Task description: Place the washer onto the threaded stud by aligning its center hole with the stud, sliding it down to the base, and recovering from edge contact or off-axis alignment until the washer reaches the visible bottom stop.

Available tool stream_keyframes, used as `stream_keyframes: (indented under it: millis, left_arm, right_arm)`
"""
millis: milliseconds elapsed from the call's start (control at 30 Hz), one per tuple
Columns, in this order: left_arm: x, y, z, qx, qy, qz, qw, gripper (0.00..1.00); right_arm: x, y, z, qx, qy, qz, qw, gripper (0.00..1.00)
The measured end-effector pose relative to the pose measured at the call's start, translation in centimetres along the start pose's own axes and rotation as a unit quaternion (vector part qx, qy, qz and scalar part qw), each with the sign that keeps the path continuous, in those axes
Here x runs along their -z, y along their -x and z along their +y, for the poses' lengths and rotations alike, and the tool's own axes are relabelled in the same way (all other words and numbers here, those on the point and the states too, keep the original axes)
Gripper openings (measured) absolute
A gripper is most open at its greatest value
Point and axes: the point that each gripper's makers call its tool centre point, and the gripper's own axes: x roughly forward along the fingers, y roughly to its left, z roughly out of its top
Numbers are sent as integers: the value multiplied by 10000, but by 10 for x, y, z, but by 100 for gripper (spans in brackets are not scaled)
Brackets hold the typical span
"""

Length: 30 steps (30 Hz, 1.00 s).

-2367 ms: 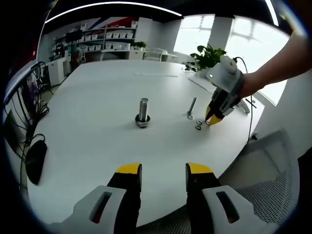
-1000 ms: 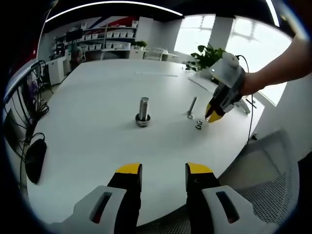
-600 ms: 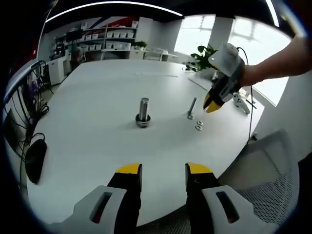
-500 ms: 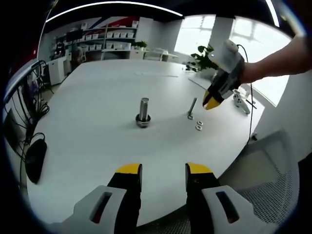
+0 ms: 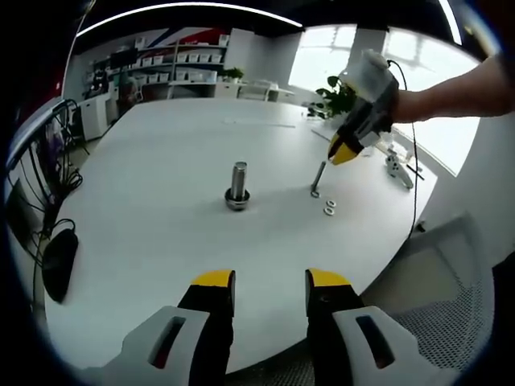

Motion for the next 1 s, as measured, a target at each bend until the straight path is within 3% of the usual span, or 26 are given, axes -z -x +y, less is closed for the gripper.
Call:
stream_keyframes:
  millis: [400,1000]
  left_arm:
    - [1,-1,0,4,8,12,10000,33]
    - [1,-1,0,-5,-5,15,10000,33]
  right_arm:
    - [-4,-8,6,-14,424,83,9991,13]
    - [-3,-20,5,-126,413,200,9989,13]
